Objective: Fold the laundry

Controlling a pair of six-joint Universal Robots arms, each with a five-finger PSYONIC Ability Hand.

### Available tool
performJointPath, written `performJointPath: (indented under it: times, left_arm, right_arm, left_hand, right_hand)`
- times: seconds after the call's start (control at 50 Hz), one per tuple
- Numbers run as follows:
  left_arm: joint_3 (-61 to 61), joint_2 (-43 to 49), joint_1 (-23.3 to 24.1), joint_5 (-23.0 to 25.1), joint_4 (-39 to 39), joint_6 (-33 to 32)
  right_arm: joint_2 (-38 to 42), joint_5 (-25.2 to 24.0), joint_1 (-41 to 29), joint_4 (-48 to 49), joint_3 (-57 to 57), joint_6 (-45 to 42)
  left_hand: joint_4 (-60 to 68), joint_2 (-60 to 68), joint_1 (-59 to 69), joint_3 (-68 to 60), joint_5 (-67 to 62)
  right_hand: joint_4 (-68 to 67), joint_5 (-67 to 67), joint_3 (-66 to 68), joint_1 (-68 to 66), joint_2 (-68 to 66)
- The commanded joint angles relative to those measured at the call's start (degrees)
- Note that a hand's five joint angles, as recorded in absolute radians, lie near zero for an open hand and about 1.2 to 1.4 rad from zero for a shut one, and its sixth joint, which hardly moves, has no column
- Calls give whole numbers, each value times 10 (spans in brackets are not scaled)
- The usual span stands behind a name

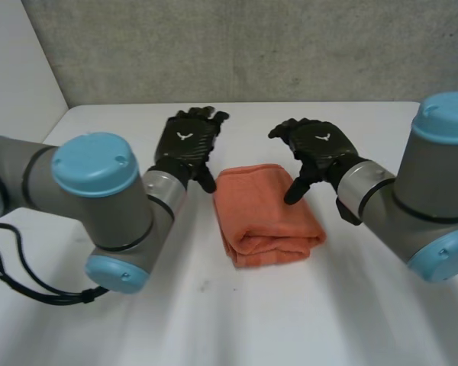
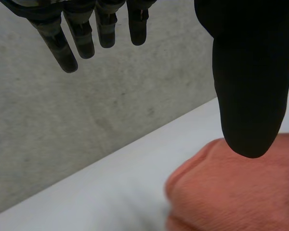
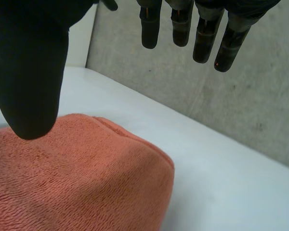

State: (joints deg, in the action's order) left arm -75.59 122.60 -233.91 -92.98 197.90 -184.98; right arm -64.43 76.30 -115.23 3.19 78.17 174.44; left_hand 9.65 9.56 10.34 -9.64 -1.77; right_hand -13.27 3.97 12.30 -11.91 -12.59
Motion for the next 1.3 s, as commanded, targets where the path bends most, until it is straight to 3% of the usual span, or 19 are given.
performJointPath:
  times: [0.02, 0.26, 0.44, 0.68, 0.72, 0.86, 0.96, 1.06, 1.3]
  left_arm:
    - [79, 82, 35, 23, -51, 56]
    - [90, 150, 35, 20, -108, 57]
    - [71, 133, 29, 19, -117, 53]
    - [26, -56, 7, 13, -119, 52]
    - [-1, -112, -26, 5, -121, 54]
    - [-57, -236, -75, -4, -150, 52]
    - [-108, -314, -132, -3, -176, 57]
    - [-167, -358, -179, 3, -178, 62]
    - [-164, -352, -177, 5, -177, 105]
  right_arm:
    - [83, -45, 28, -78, -68, 33]
    - [205, -48, 39, -127, -147, 20]
    - [193, -49, 40, -129, -152, -18]
    - [-8, -27, 44, -73, -88, 17]
    - [-47, -12, 51, -61, -68, 24]
    - [-219, 58, 92, -31, 37, 23]
    - [-280, 60, 103, -22, 101, 22]
    - [-302, 59, 108, -7, 141, 17]
    - [-298, 57, 120, 11, 162, 16]
  left_hand:
    - [27, 28, 21, -28, -6]
    - [27, 28, 21, -28, -6]
    - [17, 18, 11, -18, 4]
    - [3, 4, -3, -4, 18]
    - [3, 4, -3, -4, 18]
    - [3, 4, -3, -4, 18]
    - [3, 4, -3, -4, 18]
    - [3, 4, -3, -4, 18]
    - [3, 4, -3, -4, 18]
  right_hand:
    - [33, -40, -23, 19, 26]
    - [33, -40, -23, 19, 26]
    - [33, -40, -23, 19, 26]
    - [33, -40, -23, 19, 26]
    - [33, -40, -23, 19, 26]
    - [33, -40, -23, 19, 26]
    - [33, -40, -23, 19, 26]
    - [33, -40, -23, 19, 26]
    - [33, -40, -23, 19, 26]
